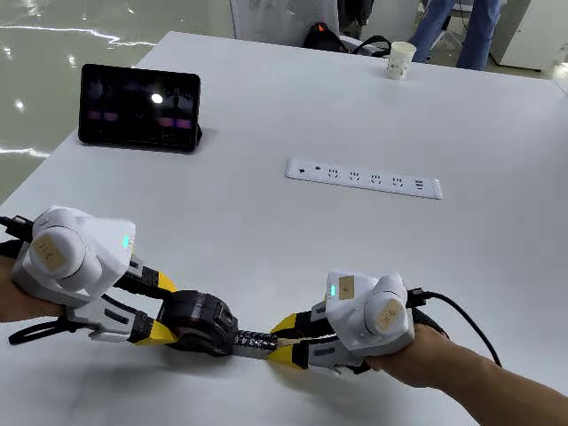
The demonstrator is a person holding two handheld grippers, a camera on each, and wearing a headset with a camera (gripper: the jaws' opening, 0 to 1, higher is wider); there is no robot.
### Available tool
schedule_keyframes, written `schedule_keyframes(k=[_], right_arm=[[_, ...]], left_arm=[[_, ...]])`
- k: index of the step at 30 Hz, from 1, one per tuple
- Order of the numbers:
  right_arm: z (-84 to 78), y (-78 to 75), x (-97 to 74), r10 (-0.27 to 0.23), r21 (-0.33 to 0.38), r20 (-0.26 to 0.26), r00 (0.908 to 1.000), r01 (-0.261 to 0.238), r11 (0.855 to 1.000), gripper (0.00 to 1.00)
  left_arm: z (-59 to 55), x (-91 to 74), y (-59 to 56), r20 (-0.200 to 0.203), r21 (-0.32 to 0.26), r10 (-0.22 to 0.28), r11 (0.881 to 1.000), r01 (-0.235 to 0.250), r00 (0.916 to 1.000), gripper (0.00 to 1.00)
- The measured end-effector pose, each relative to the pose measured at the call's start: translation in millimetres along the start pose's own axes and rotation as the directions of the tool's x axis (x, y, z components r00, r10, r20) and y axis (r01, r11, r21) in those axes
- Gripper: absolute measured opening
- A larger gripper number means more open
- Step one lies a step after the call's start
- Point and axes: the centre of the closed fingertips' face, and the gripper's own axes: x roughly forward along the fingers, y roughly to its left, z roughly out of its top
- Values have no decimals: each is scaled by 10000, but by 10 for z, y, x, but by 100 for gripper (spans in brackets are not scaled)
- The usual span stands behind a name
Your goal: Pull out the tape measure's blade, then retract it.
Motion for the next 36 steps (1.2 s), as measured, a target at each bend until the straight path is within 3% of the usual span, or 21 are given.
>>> schedule_keyframes(k=[36], right_arm=[[-288, -9, -338, -45, 141, -215, 9998, 48, 9999, 9]], left_arm=[[1, 11, 2, -46, -56, 43, 10000, -43, 10000, 22]])
